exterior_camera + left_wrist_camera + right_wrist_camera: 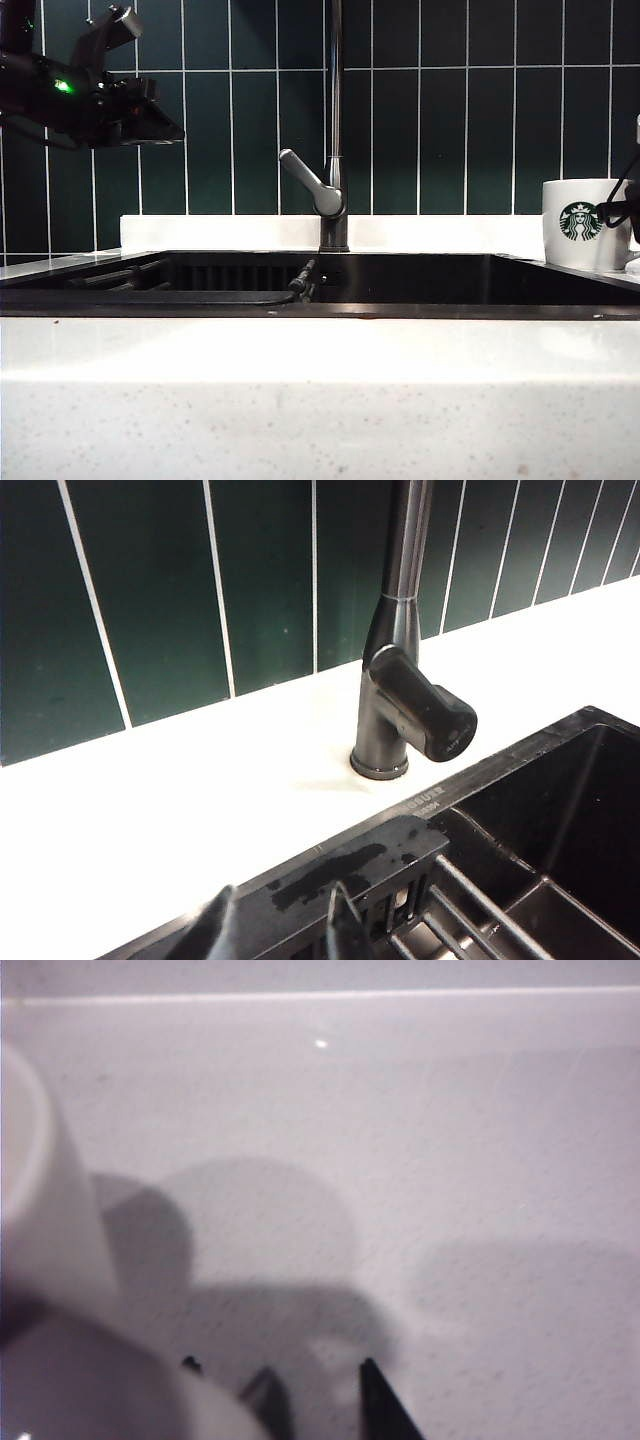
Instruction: Pick up the mug next to the sink, go to the faucet to get some water, pour the water into the sink, and finally put the mug back to its place.
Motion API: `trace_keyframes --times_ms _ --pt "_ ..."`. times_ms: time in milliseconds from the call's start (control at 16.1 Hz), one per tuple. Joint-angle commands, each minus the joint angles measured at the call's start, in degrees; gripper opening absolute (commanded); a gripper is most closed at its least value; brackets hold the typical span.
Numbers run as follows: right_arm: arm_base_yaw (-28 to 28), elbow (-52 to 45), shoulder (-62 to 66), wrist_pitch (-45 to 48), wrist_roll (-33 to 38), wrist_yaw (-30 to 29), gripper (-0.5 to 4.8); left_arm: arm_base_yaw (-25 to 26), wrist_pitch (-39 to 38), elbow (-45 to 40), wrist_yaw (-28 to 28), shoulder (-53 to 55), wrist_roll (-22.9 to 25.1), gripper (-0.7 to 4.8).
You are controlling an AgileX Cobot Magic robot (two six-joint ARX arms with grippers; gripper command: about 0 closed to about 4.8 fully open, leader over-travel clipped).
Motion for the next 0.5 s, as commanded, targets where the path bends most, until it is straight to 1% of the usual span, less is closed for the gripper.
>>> trace_keyframes --times_ms 62,311,373,497 --pt "-0.04 0.35 -0.15 3.48 -0.39 0.79 2.06 -0.07 0.72 0.24 0.44 -0.17 0.02 1.16" --pt "-1.53 0.35 -0.13 3.67 -0.52 0.68 2.04 -0.09 0.7 0.24 0.44 -0.17 0.0 1.16" --pt "-2.27 0.35 -0.13 3.87 -0.52 0.57 1.97 -0.09 0.68 0.24 0.44 -0.17 0.0 1.16" --pt "-3.74 0.35 -0.13 3.87 -0.48 -1.57 1.95 -0.11 0.68 0.24 0.44 -0.17 0.0 1.16"
